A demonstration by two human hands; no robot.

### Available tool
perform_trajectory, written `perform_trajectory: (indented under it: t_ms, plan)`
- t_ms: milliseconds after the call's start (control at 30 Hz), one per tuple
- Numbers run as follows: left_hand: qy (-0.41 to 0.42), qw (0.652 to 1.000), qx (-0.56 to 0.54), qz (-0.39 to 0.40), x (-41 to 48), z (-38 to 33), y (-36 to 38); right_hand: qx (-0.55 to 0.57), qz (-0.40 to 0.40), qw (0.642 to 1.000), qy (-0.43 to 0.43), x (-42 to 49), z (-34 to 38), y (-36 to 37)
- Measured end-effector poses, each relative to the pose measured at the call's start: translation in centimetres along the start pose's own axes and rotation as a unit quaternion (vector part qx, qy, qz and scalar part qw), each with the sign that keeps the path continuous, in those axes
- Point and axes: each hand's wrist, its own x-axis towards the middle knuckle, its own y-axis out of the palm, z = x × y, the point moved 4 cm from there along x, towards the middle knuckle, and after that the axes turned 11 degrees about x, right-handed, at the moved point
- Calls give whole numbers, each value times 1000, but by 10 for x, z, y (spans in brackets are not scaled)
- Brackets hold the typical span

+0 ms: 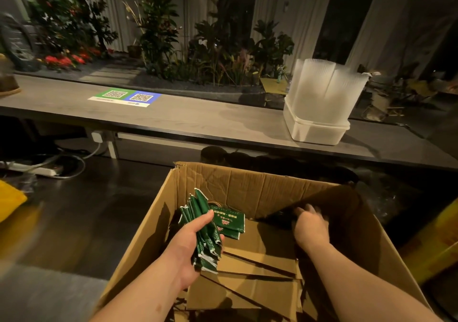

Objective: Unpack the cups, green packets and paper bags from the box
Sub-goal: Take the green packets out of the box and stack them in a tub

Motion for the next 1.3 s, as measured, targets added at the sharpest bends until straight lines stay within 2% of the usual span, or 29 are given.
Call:
perform_trajectory:
  t_ms: [67,133,233,300,400,433,467,533,733,900,1067,1133,1300]
  plan:
    - [-1,1000,1,-1,-1,0,0,40,-12,999,9,1,-2,-4]
    - [0,1000,1,-3,-2,0,1,152,-20,988,28,-1,0,-16]
    - [9,1000,8,-9,-2,-1,2,363,-23,931,39,-17,23,-46]
    - [13,1000,19,-7,-5,-3,4,499,28,863,66,-37,46,-58]
    - [-1,1000,17,23,-15,-6,11,662,200,714,108,-72,88,-55]
    - [-7,999,14,39,-19,-7,13,681,236,683,117,-82,101,-50]
    - [-9,999,11,51,-21,-6,13,685,252,672,123,-91,113,-44]
    - [-2,998,9,63,-24,-6,11,672,240,689,125,-103,134,-31]
    - [24,999,17,39,-25,-5,1,577,155,796,94,-113,164,-21]
    - [24,999,11,30,-21,-6,-1,565,157,807,68,-113,172,-20]
    - [30,997,60,30,-27,-7,6,498,63,864,-35,-121,165,-40]
    - [38,992,114,39,-38,-11,18,503,73,859,-59,-134,163,-53]
    - [103,963,246,48,-82,-16,57,538,75,838,-52,-170,150,-105]
